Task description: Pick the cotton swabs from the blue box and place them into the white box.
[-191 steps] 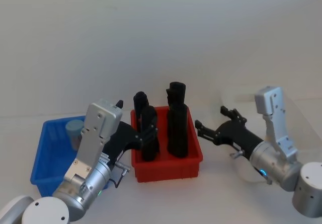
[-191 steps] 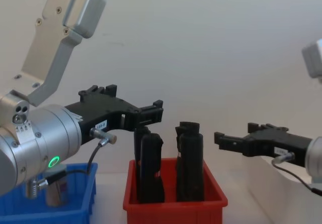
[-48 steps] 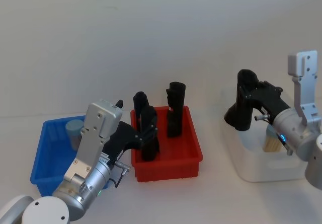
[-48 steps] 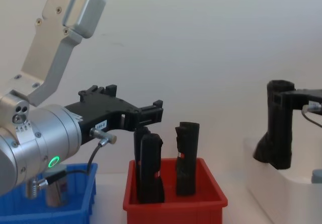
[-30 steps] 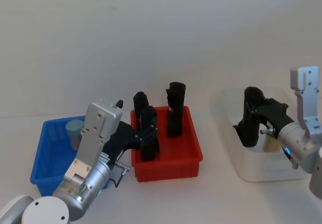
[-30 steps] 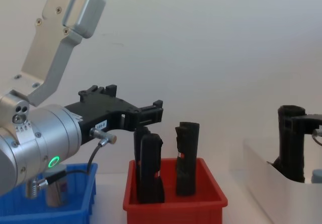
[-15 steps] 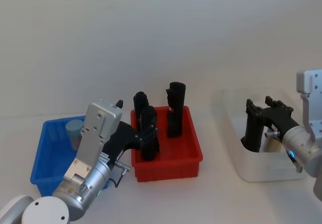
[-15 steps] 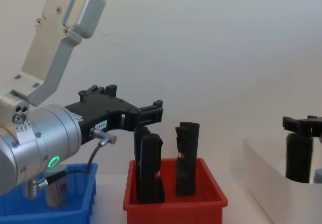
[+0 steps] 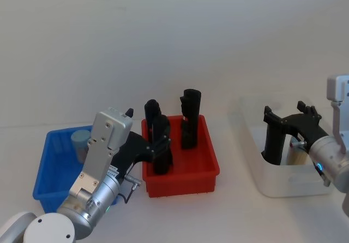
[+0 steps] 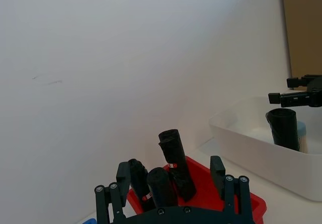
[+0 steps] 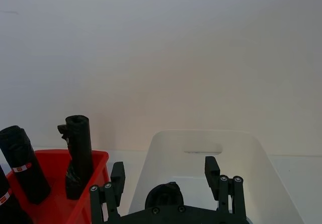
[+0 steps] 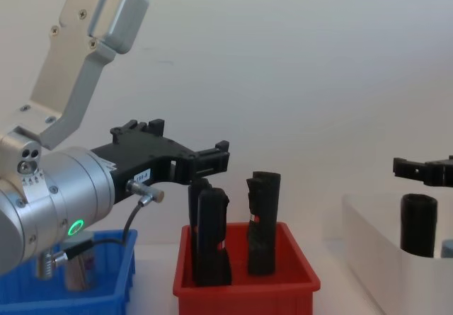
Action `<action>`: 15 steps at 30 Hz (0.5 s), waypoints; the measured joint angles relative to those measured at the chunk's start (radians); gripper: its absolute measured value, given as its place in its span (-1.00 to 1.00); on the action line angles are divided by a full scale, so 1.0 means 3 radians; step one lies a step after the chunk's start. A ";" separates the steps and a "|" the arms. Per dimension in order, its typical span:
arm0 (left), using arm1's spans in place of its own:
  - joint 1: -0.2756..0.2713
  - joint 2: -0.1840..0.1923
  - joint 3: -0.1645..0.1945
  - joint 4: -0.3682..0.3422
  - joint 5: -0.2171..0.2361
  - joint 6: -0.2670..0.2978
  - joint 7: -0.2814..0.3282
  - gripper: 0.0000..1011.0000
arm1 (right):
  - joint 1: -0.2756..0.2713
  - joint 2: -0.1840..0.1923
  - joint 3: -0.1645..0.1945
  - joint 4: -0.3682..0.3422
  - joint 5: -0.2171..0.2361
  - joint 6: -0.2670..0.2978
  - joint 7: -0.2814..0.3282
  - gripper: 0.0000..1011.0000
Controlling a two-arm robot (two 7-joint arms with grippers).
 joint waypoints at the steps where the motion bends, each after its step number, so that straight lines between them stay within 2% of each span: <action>1: 0.0000 0.0000 0.0000 0.0000 0.0000 0.0000 0.0000 0.99 | -0.0002 0.0001 0.0001 -0.0003 0.0001 -0.0003 0.0000 0.98; 15: 0.0000 0.0000 0.0000 0.0000 0.0000 0.0000 0.0000 0.99 | -0.0020 0.0006 0.0009 -0.0033 0.0010 -0.0035 -0.0003 0.98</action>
